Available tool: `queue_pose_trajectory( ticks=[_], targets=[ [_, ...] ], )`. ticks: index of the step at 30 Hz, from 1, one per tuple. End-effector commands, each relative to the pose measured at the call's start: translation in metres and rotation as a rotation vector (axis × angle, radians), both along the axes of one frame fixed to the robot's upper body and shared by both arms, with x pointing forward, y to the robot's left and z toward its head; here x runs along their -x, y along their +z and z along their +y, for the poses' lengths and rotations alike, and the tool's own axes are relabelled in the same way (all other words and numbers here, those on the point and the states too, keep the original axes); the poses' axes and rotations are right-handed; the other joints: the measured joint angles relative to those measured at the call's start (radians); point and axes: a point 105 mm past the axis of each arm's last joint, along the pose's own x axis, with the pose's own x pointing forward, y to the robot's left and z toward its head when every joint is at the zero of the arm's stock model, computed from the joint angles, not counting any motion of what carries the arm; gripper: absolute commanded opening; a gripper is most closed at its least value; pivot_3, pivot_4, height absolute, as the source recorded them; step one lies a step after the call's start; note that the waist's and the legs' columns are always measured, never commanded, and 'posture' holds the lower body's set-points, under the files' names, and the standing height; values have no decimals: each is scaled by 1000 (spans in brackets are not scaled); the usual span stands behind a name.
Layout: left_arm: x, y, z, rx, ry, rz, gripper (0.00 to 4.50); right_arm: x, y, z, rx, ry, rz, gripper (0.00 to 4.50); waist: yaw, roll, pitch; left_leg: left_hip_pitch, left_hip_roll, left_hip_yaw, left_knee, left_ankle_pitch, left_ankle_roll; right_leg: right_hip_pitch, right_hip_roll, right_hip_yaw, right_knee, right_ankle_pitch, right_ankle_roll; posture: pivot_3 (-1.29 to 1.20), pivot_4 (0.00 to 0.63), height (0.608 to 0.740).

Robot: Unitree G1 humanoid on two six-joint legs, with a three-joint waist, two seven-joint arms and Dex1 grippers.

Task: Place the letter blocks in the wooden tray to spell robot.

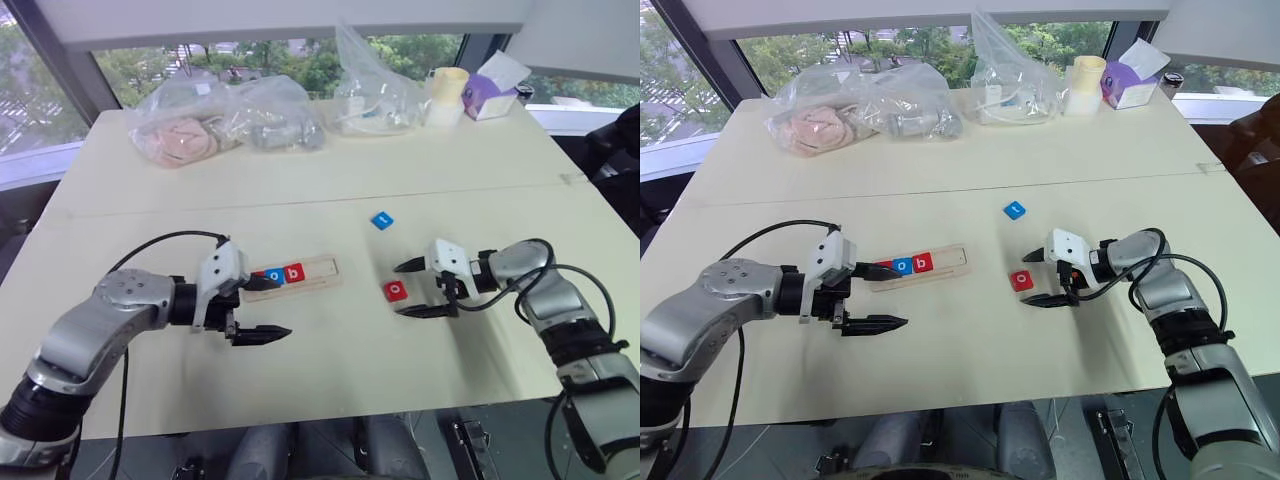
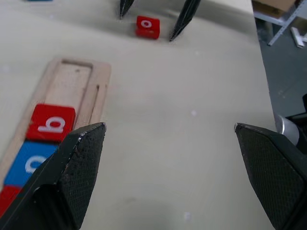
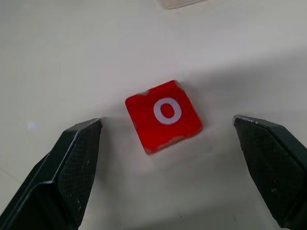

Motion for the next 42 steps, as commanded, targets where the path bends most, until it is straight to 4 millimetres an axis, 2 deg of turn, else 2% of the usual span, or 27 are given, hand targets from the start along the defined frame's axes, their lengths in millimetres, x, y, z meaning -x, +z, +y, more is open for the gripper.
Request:
queue_pose_trajectory(
  ticks=[1,6,9,15,19,22,26,35,42],
  targets=[
    [4,10,1,6,6,-40,4500,-3,-3,-2,26,29,-7,3697,0,0,0,0,0,0,0,0,0,1,0,0,0,0,0,0,150,740],
    [5,10,5,3,29,-39,4500,-5,-1,-2,29,48,-9,1164,0,0,0,1,0,0,0,0,0,1,0,0,1,0,0,0,150,740],
    [2,11,10,-6,48,-44,4500,-12,9,6,2,24,-7,1138,0,0,0,1,0,0,0,0,0,1,0,0,1,0,0,0,150,740],
    [-19,14,48,-81,185,-84,4500,-27,44,79,-65,83,-63,1138,-14,0,0,1,4,0,-1,0,-1,-3,2,2,2,2,-3,0,150,740],
    [-21,15,65,-129,202,-82,4500,-34,48,117,-59,115,-68,1138,-4,1,0,0,8,0,-2,1,-2,-4,9,1,2,4,-2,0,150,740],
    [-19,15,67,-127,197,-75,4500,-39,44,134,-20,123,-88,1138,3,1,0,0,8,0,-2,0,-4,-4,9,1,1,4,-1,0,150,740],
    [-18,12,62,-106,209,-78,4500,-39,37,147,17,152,-75,1138,1,1,0,0,7,0,-2,0,-4,-4,8,1,1,4,-1,0,150,740],
    [-17,10,57,-83,222,-85,4500,-40,27,151,31,178,-51,1138,-9,1,0,0,9,1,-2,1,-5,-5,11,1,2,6,-3,0,150,740],
    [-18,8,54,-70,228,-87,4500,-39,26,164,12,193,-30,1138,-9,1,0,0,10,1,-2,1,-6,-5,12,1,2,6,-3,0,150,740]
  ],
)
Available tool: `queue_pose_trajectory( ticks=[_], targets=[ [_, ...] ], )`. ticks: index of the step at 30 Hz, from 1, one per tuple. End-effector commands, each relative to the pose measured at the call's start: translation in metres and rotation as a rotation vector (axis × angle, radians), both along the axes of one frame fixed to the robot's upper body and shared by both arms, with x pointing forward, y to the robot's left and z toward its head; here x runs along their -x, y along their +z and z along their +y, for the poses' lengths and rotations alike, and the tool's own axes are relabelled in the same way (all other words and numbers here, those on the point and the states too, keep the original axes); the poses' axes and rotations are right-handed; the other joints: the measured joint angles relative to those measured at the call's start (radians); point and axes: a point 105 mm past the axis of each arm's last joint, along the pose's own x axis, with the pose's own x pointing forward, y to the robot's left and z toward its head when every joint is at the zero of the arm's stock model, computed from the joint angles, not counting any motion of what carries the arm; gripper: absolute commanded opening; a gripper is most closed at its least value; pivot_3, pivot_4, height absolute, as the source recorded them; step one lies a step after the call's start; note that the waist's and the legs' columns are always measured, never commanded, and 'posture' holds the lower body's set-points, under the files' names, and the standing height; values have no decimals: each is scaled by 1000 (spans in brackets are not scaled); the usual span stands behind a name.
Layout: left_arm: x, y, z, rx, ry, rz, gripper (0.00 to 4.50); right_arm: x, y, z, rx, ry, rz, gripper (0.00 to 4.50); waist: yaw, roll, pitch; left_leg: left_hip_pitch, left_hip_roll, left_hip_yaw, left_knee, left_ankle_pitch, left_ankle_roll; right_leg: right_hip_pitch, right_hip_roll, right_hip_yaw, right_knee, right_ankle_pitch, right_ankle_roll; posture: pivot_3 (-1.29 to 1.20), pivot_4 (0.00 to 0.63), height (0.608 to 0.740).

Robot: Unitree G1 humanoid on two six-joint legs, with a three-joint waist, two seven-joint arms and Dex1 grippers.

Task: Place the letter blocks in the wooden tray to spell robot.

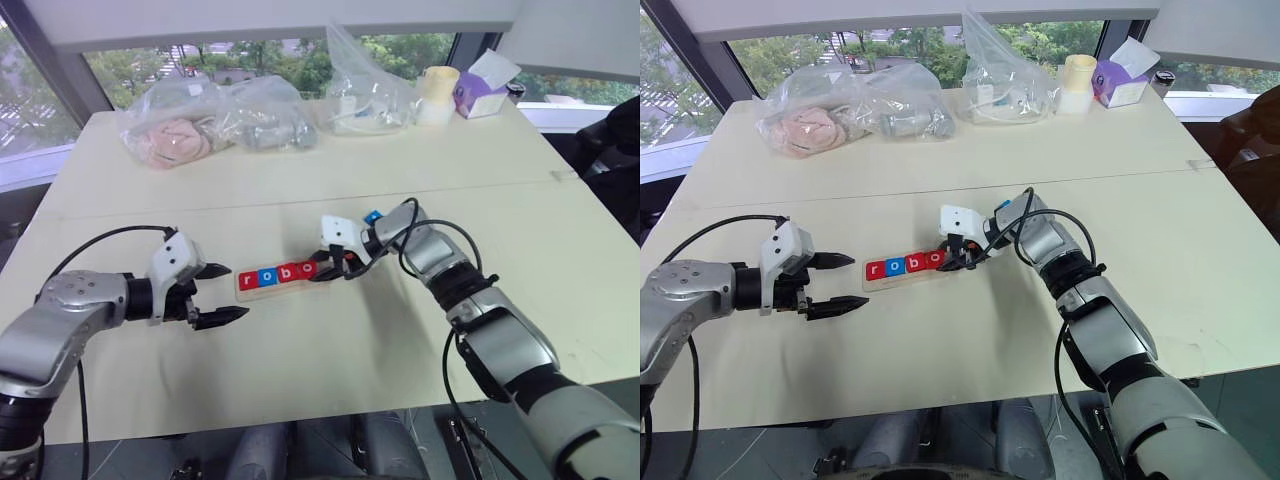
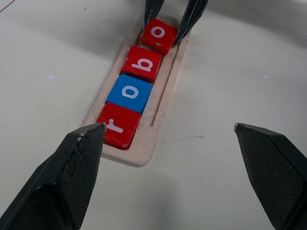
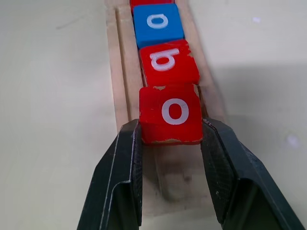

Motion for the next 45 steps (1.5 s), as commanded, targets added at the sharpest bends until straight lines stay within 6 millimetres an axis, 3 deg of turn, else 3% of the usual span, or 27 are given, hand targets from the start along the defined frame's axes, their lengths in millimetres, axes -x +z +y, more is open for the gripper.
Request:
queue_pose_trajectory(
  ticks=[1,7,22,28,38,45],
  targets=[
    [0,11,-3,12,-6,-49,4500,-1,10,11,-22,21,-17,1138,0,0,0,0,0,0,0,0,0,0,0,0,0,0,0,0,150,740],
    [-2,10,-5,21,-4,-52,4500,-5,9,20,-45,2,13,1138,-1,0,0,0,2,0,0,0,-1,0,2,0,0,1,-2,0,150,740],
    [-6,9,-10,35,-10,-53,4500,-9,11,20,-51,-9,-17,1138,-1,0,0,0,2,0,0,1,-2,0,3,0,0,1,-2,0,150,740],
    [-6,8,-11,43,-10,-53,4500,-13,19,21,-72,-6,-82,4184,-1,0,0,0,2,0,0,1,-2,0,3,0,0,1,-2,0,150,740],
    [-6,9,-10,49,-5,-55,4500,-33,55,5,-166,-95,-241,4184,1,0,0,0,2,0,0,1,-2,0,3,0,0,1,-2,0,150,740],
    [-6,11,-9,60,-2,-51,4500,-33,38,-12,-177,-195,-261,4184,3,0,0,0,2,0,0,1,-2,0,3,0,0,1,-2,0,150,740]
  ],
)
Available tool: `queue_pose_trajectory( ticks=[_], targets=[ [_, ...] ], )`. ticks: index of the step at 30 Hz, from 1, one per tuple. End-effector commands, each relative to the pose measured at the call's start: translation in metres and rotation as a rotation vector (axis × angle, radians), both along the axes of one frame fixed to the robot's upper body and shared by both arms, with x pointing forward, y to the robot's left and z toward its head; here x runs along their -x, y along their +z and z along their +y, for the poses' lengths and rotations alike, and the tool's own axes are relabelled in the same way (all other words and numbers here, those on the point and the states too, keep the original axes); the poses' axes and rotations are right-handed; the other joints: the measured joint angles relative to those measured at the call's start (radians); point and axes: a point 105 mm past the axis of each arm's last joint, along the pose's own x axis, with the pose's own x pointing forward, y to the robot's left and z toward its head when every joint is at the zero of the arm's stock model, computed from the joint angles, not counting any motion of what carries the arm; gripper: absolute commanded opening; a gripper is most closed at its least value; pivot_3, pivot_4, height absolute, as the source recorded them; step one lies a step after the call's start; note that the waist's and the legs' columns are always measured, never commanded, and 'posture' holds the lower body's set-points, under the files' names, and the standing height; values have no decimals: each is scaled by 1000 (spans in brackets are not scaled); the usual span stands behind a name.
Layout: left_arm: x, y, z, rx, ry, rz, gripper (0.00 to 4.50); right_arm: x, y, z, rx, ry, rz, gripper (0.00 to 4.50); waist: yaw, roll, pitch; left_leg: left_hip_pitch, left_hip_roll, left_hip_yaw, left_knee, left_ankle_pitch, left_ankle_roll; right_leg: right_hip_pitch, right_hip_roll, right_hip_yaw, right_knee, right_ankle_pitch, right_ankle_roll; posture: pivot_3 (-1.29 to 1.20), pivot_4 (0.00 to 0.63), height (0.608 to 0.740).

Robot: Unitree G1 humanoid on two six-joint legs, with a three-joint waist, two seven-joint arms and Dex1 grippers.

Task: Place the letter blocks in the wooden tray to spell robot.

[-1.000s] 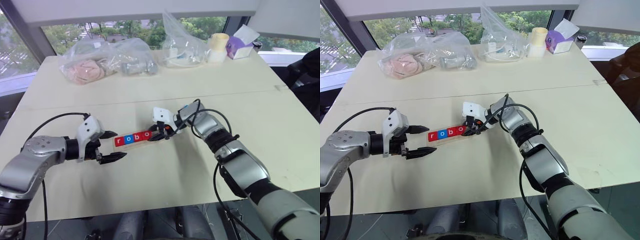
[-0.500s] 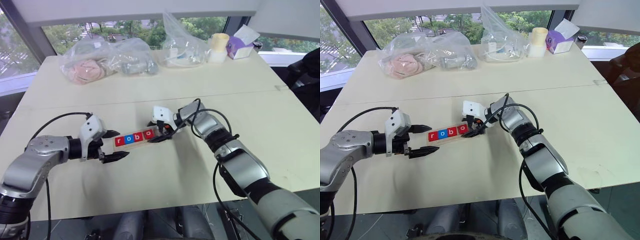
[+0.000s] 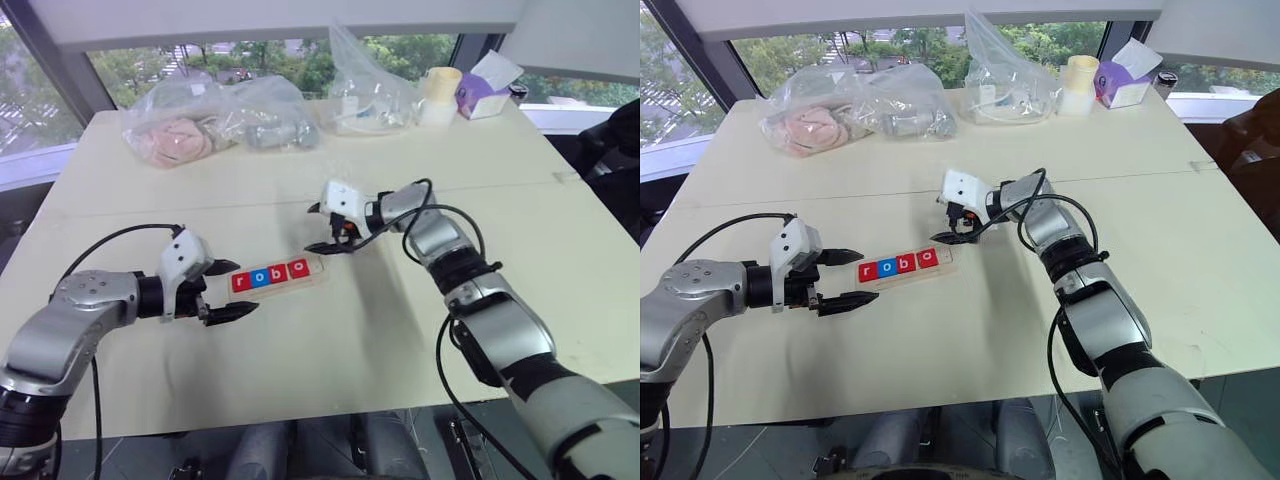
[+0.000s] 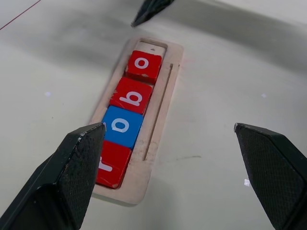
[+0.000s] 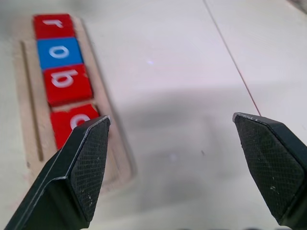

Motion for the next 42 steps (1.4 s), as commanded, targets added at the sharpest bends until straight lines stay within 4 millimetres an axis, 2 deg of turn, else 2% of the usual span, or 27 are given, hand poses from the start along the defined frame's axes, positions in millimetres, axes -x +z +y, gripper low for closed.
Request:
queue_pose_trajectory(
  ticks=[1,11,20,23,28,31,34,36,39,42],
  targets=[
    [-2,10,1,13,1,-34,4500,3,1,1,-23,-10,-32,4184,-1,0,0,0,0,0,0,0,0,0,0,0,0,0,0,0,150,740],
    [-5,10,-1,13,-11,-33,4500,9,-14,9,-22,-21,-12,4184,-1,0,0,0,0,0,0,0,0,0,0,0,0,0,0,0,150,740],
    [-8,10,-2,14,-10,-40,4500,14,-12,18,-29,2,-13,4184,-1,0,0,0,0,0,0,0,0,0,0,0,0,0,0,0,150,740],
    [-8,9,-3,16,-12,-41,4500,9,-3,17,-52,-27,-44,4184,-1,0,0,0,0,0,0,0,0,0,0,0,0,0,0,0,150,740],
    [-5,17,-7,42,-23,-52,4500,-17,39,-20,-173,-238,-128,4184,4,0,0,0,0,0,0,0,0,0,0,0,0,0,0,0,150,740],
    [-3,25,-12,45,-41,-81,4500,-29,58,-55,-340,-441,-91,4184,6,0,0,-1,0,0,1,1,-1,0,0,0,0,0,0,0,150,740],
    [-8,32,-19,30,-47,-139,4500,-36,51,-94,-463,-643,-8,4184,7,0,0,0,0,0,0,1,-1,0,0,0,0,0,-1,0,150,740],
    [-12,41,-25,77,-43,-162,4500,-34,40,-110,-485,-710,35,4184,7,0,0,0,0,0,0,1,-1,1,0,0,0,0,-1,0,150,740],
    [-15,48,-35,134,-58,-160,4500,-28,20,-121,-462,-755,65,4184,4,0,0,0,0,1,0,1,-1,1,0,0,-1,0,-1,0,150,740],
    [-19,50,-38,139,-65,-157,4500,-25,10,-122,-471,-779,104,4184,-7,0,0,0,0,2,0,1,-1,0,0,0,0,0,0,0,150,740]
  ],
)
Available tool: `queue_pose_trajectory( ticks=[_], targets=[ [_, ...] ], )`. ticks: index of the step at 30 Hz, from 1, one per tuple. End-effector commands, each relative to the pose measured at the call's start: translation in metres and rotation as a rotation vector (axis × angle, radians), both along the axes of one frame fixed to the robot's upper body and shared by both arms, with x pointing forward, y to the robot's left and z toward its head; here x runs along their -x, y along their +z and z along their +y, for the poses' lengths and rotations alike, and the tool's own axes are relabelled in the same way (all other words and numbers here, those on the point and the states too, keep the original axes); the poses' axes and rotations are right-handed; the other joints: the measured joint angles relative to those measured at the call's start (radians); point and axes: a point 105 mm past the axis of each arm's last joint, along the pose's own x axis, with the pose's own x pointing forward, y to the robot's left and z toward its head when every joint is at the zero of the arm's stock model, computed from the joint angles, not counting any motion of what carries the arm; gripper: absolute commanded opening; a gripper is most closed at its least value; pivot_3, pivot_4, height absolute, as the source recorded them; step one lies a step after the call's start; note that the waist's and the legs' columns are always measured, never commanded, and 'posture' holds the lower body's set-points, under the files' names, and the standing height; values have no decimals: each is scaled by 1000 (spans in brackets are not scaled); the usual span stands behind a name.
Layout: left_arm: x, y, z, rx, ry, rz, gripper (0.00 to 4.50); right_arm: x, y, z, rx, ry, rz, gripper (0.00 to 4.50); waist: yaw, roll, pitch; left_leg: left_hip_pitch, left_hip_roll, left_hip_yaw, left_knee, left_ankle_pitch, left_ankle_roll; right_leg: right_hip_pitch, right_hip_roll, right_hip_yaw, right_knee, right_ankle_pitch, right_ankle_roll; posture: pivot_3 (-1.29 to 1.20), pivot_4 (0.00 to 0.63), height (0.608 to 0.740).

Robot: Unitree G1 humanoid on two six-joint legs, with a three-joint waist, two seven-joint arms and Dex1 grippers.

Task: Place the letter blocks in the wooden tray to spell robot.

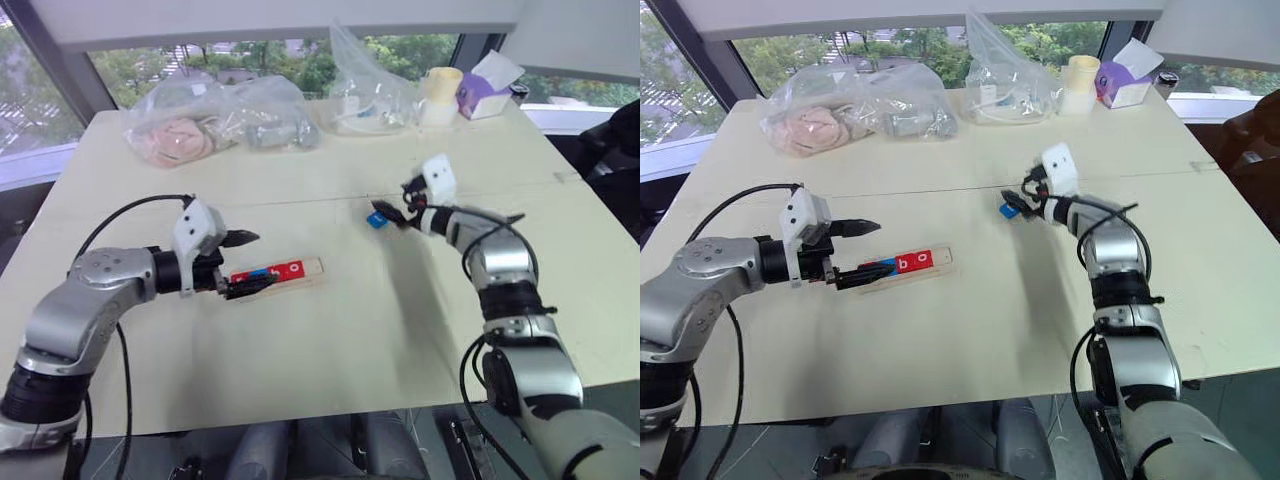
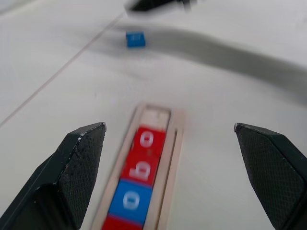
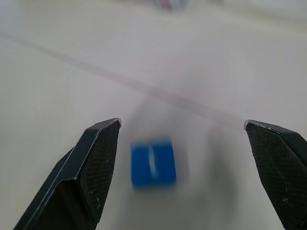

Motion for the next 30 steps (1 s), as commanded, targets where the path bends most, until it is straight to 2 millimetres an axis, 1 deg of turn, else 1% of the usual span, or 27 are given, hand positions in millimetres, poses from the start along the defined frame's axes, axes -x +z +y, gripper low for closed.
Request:
queue_pose_trajectory(
  ticks=[1,3,5,8,12,14,17,21,24,25,26,28,29,30],
  targets=[
    [-4,8,-2,-6,-7,-27,4500,-1,21,6,-32,7,-67,4184,-8,0,0,0,0,0,0,0,0,0,0,0,1,0,0,0,150,740],
    [-9,7,-1,-67,0,-56,4500,0,11,5,-14,6,-48,4184,-13,0,0,0,0,0,0,0,0,0,0,0,1,0,0,0,150,740],
    [-12,7,-1,-89,0,-71,4500,1,4,4,12,9,-33,4184,-17,0,0,1,0,0,0,0,0,0,1,0,1,0,0,0,150,740],
    [-17,12,-2,-66,2,-76,4500,0,-4,11,4,41,-18,4184,-18,0,0,0,0,0,0,0,0,0,1,0,1,0,0,0,150,740],
    [-26,17,0,-12,69,-66,4500,0,-7,22,8,82,-13,4184,-18,0,0,0,0,0,0,0,0,0,1,0,1,0,0,0,150,740],
    [-27,18,-1,8,75,-63,4500,-2,-9,23,17,77,-12,4184,-19,0,0,0,0,0,1,0,0,0,1,0,1,0,0,0,150,740],
    [-28,13,-1,-34,84,-82,4500,-9,-16,24,22,53,2,4184,-21,0,0,1,0,0,1,0,0,0,1,0,1,1,1,0,150,740],
    [-27,11,-2,-32,86,-73,4500,-16,-25,22,36,35,16,4184,-20,0,0,1,0,0,1,1,-1,1,1,0,1,1,1,0,150,740],
    [-25,7,-2,-33,85,-66,4500,-18,-30,22,50,36,13,3412,-20,0,0,1,0,0,1,1,-1,1,1,0,1,1,1,0,150,740],
    [-25,6,-2,-33,86,-64,4500,-18,-31,23,61,43,10,2986,-20,0,0,1,0,0,1,1,-1,1,1,0,1,1,1,0,150,740],
    [-24,6,-2,-33,86,-63,4500,-19,-31,24,69,49,6,2420,-21,0,0,1,0,0,1,1,-1,1,1,0,1,1,1,0,150,740],
    [-24,5,-1,-31,90,-58,4500,-19,-30,26,66,54,1,1434,-22,0,0,1,0,0,1,1,-1,1,1,0,1,1,1,0,150,740],
    [-24,4,0,-31,92,-57,4500,-19,-30,27,67,61,-5,1144,-22,0,0,2,0,0,1,1,-1,1,1,0,1,1,1,0,150,740],
    [-23,3,0,-32,94,-55,4500,-19,-29,28,68,66,-10,1162,-22,0,0,2,0,0,1,1,-1,1,1,0,1,1,1,0,150,740]
  ],
)
